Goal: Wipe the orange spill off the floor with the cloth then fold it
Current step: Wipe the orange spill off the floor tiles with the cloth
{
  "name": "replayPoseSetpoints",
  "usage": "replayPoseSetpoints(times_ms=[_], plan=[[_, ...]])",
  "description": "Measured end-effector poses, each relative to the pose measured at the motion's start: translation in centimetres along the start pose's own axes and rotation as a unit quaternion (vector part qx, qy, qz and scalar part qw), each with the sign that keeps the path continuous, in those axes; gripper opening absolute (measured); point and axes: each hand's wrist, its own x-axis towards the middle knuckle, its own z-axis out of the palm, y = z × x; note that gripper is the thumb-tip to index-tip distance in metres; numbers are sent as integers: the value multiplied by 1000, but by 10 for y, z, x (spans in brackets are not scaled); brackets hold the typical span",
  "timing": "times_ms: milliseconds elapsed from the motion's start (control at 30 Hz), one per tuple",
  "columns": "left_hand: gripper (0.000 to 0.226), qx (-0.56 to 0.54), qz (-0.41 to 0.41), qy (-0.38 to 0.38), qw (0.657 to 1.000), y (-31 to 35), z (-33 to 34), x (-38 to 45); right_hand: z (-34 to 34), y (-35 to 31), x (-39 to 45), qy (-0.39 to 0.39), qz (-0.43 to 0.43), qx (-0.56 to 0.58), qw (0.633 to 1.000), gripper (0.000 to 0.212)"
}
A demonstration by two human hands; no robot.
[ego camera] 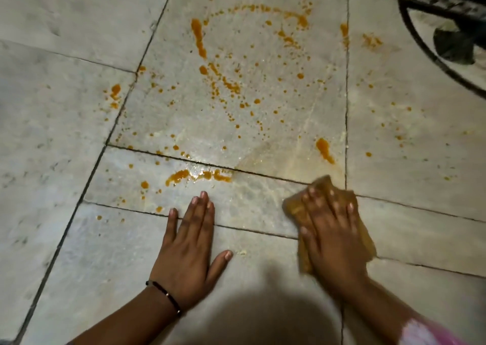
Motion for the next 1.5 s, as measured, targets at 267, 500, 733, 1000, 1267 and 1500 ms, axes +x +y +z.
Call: replayPoseSetpoints(times_ms=[267, 500, 733, 1000, 1267, 1500], plan=[[79, 13, 7, 11, 1000, 1, 2, 2, 11, -71, 87, 29, -115, 32, 992, 57], [71, 5, 65, 15, 998, 3, -2, 3, 5, 9, 19, 42, 89, 27, 995, 59], [83, 16, 99, -17, 995, 23, 2, 11, 18, -75, 8, 24, 12, 25, 999, 54], [85, 13, 94, -35, 995, 21, 1, 11, 0, 32, 76, 53, 122, 35, 991, 63], [85, 3, 99, -26, 995, 23, 2, 13, 14, -72, 26, 38, 136, 68, 988, 60], [85, -1, 173, -34, 984, 11, -3, 17, 0, 37, 109, 32, 119, 62, 990, 53]])
